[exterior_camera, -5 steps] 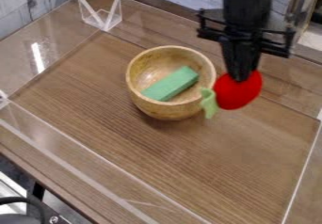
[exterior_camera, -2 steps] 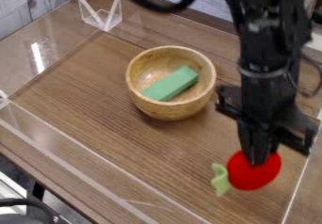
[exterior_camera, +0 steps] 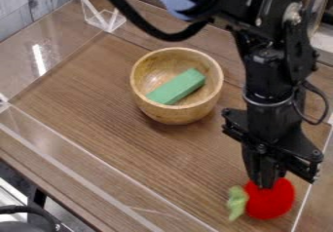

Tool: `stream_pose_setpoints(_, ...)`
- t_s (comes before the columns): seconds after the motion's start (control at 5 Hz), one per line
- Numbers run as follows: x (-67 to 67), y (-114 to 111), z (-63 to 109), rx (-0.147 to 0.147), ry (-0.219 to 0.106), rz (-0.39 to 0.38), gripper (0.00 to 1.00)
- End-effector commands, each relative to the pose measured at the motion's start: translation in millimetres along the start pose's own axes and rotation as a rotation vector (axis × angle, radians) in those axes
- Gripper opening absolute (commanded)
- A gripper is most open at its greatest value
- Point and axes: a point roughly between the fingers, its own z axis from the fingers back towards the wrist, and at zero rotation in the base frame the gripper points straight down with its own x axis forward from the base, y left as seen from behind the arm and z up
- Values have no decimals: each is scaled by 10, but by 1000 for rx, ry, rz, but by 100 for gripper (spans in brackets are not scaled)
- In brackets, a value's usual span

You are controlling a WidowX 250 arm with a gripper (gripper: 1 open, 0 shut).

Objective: Move the red fruit to the right

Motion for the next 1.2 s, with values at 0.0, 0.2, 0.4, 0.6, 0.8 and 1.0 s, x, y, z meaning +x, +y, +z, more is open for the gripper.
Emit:
stream_pose_setpoints(0.0, 118, -24, 54, -15, -14, -57, 0)
stream_pose_setpoints(0.2, 195, -23, 57, -19, -7, -98, 0)
stream_pose_setpoints(0.4, 250, -34, 53, -27, 6, -136, 0)
stream_pose_setpoints(0.6, 255, -39, 24, -35, 18, -165, 0)
stream_pose_setpoints(0.8, 260, -49, 4, -42, 26, -193, 0)
stream_pose_setpoints(1.0, 246, -65, -1, -53, 43, -253, 0)
